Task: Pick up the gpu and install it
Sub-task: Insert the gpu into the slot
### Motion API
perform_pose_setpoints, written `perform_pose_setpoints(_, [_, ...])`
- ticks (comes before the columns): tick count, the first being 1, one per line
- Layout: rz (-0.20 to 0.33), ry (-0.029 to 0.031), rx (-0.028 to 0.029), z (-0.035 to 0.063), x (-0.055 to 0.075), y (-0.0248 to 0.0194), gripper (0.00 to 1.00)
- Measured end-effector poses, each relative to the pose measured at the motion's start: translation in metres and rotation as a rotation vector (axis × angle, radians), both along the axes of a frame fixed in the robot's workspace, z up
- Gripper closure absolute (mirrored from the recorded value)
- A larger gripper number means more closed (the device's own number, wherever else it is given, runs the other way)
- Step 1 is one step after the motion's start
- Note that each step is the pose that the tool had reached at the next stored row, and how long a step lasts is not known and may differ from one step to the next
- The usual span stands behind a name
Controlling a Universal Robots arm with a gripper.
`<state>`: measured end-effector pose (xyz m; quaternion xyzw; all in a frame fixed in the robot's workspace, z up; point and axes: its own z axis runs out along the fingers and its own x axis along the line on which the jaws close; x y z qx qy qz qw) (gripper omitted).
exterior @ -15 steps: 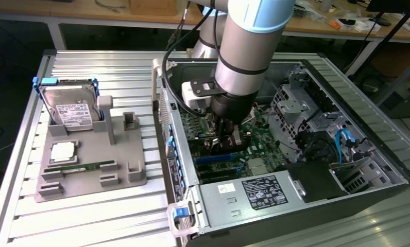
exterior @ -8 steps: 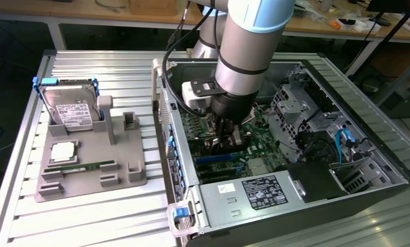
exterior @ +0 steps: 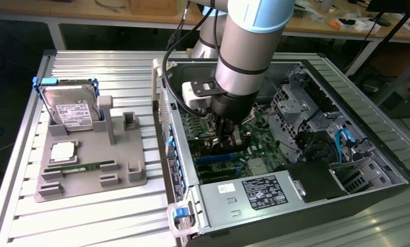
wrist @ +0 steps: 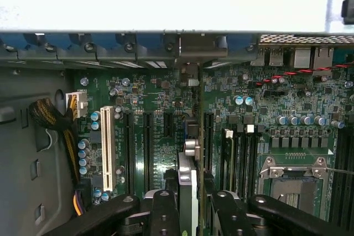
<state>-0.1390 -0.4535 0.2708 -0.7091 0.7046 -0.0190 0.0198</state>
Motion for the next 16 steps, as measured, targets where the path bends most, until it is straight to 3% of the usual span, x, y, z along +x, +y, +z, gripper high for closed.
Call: perform_pose_setpoints(16, [0.0, -0.0029, 0.0, -0.0055, 0.001, 0.0, 0.72])
